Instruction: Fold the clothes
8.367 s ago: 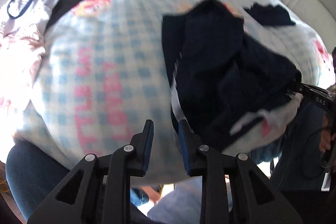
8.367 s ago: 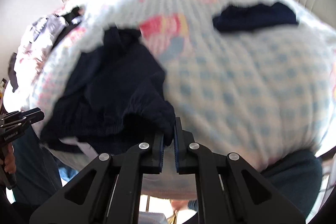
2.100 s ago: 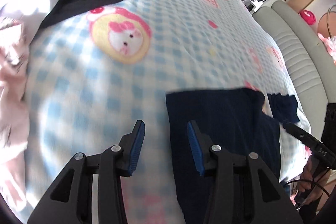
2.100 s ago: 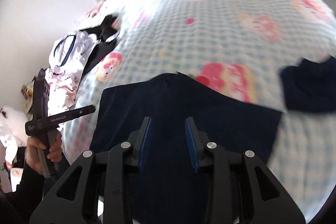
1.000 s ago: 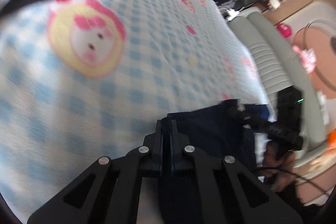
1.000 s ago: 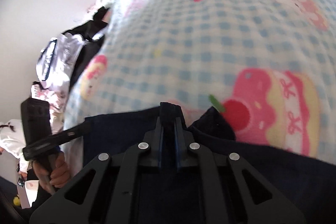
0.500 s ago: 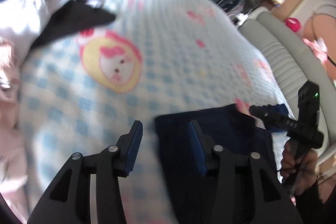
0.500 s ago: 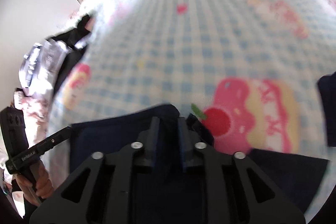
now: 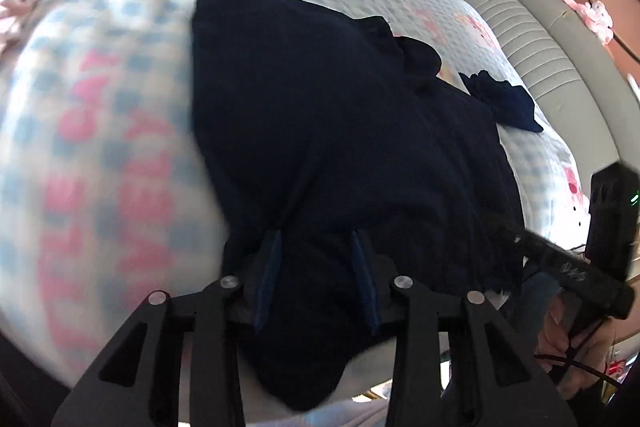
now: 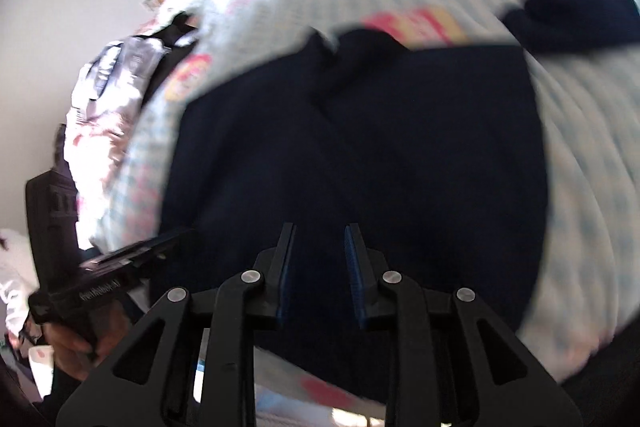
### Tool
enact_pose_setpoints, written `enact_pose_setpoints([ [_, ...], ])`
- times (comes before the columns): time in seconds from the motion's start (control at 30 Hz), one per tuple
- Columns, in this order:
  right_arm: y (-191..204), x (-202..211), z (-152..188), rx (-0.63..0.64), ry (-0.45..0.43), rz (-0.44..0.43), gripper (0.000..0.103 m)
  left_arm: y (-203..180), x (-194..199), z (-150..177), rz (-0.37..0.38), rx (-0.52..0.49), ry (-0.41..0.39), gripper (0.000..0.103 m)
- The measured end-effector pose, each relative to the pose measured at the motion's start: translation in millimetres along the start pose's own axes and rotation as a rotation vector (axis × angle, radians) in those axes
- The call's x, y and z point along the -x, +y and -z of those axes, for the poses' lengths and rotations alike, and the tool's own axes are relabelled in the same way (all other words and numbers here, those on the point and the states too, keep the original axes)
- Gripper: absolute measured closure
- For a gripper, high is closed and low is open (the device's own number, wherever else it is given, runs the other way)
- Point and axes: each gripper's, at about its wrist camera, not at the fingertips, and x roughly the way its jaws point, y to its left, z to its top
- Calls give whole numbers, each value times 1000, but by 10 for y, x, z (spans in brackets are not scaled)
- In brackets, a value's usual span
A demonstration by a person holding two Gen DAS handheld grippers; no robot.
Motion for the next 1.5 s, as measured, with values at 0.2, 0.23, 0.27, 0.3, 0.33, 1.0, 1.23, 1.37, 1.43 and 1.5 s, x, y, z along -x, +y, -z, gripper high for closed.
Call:
enact_pose_setpoints([
  [0.2,-274,237,337,-20,-23,38,79,-71,91,99,-8,-21,0,65],
  [0.23,-293,305,368,-25,-44,11,78,-89,87,113,-13,-26,4,65],
  [0.27,-310,365,398,-29,-63,-11,77,-107,84,127,-19,-31,9,65],
  [0.3,-314,324,427,-18,-40,28,76,-125,81,141,-25,-36,13,65],
  [0.33,-321,282,455,-8,-17,65,76,-143,78,155,-30,-41,17,65],
  [1.0,-353,276,615,-53,12,93,76,-122,287,19,31,-34,-70,54],
  [1.23,-61,512,183,68,-79,20,74,441,188,-729,-21,108,-117,54],
  [1.37,232,305,-197,120,-53,-58,73,688,-31,-952,36,175,-103,54],
  [1.43,370,167,-269,157,-36,-77,73,743,-126,-1006,82,199,-100,54],
  [1.5,498,-33,-306,190,-2,-89,73,804,-222,-1020,123,231,-103,56],
])
